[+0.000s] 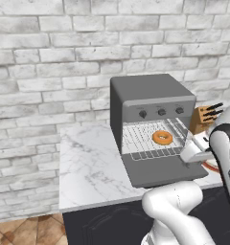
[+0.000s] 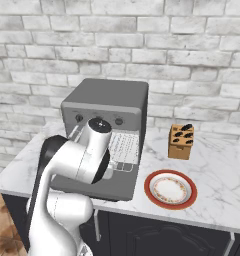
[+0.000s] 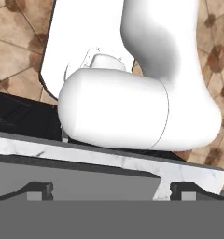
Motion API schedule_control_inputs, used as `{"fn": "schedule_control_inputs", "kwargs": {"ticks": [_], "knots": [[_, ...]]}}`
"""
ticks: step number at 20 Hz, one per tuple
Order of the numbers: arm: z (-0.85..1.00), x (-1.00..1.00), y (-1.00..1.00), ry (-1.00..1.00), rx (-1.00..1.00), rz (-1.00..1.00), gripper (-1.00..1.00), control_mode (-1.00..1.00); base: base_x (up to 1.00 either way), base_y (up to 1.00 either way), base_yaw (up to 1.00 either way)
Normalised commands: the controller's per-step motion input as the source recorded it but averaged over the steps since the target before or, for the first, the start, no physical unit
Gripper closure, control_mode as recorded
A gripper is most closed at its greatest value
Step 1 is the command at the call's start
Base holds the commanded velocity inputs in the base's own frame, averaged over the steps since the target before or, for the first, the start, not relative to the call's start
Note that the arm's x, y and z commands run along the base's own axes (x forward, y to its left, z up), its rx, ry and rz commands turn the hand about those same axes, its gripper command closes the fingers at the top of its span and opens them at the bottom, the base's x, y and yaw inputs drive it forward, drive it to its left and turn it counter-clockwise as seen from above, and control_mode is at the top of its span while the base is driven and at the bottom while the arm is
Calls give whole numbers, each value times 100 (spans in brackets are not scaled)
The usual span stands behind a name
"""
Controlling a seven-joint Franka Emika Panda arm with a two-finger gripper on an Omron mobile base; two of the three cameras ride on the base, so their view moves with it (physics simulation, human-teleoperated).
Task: Pick up the bagel from the plate, place it on the toaster oven rack, close the door, and set the timer.
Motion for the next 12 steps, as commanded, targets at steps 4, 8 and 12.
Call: {"fn": "schedule_control_inputs", "kwargs": {"ticks": [4,8,12], "knots": [[-41,-3,5,0,0,0,-100,-100,0,0,0],[-29,1,4,0,0,0,-100,-100,0,0,0],[-19,14,2,0,0,0,-100,-100,0,0,0]]}}
